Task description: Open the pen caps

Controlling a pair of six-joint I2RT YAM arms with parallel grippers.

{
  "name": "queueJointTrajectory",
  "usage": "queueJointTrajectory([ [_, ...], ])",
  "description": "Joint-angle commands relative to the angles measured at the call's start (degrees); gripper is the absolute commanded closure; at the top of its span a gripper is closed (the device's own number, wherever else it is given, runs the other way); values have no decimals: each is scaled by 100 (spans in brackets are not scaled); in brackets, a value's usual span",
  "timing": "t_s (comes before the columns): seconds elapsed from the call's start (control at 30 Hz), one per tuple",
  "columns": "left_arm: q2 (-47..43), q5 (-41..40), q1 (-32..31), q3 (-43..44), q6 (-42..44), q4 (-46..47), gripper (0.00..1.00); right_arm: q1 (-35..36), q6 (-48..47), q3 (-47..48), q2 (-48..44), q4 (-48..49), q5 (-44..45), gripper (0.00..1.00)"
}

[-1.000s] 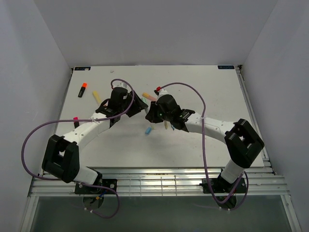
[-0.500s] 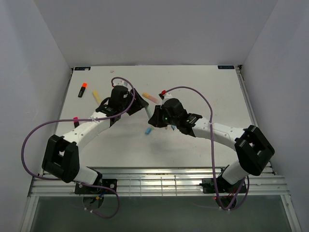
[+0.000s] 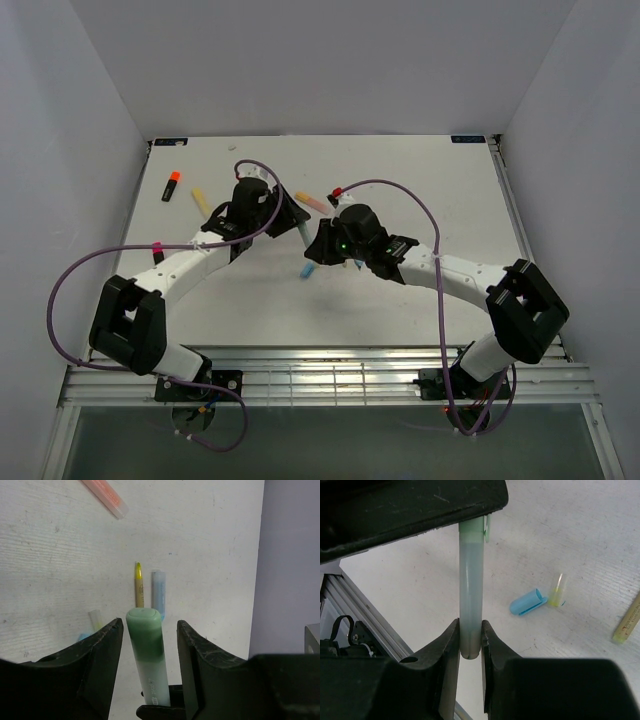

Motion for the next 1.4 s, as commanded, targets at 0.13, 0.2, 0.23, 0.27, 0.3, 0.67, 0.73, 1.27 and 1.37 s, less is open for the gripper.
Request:
queueJointTrajectory([
  [0.13, -19, 134, -48, -48, 28, 181, 60, 25, 48, 26, -117, 358, -51, 92],
  [0.2, -1, 143, -48, -48, 10, 190, 63, 25, 48, 35, -109, 358, -33, 92],
  [0.23, 16, 169, -48, -39, 19, 199, 69, 25, 22, 52, -100, 306, -33, 92],
  [0.27, 25, 170, -48, -31, 80, 208, 74, 25, -5, 96, -82, 253, -16, 92],
  [0.3, 34, 161, -48, -13, 124, 199, 80, 42, -5, 114, -73, 209, -42, 92],
  [0.67, 1026, -209, 206, 1304, 985, -732, 100, 1437, -462, 149, -258, -1986, 2877, 92],
  [0.73, 1273, -77, 276, 1735, 1117, -908, 100, 1650, -348, 79, -205, -2454, 3331, 92],
  [1.27, 430, -59, 497, 831, 1232, 59, 100, 1634, -154, -1353, -2366, -1171, 2083, 92],
  [1.37, 360, 186, 497, 551, 1293, -30, 100, 888, -172, -1459, -2543, -1373, 1910, 92],
])
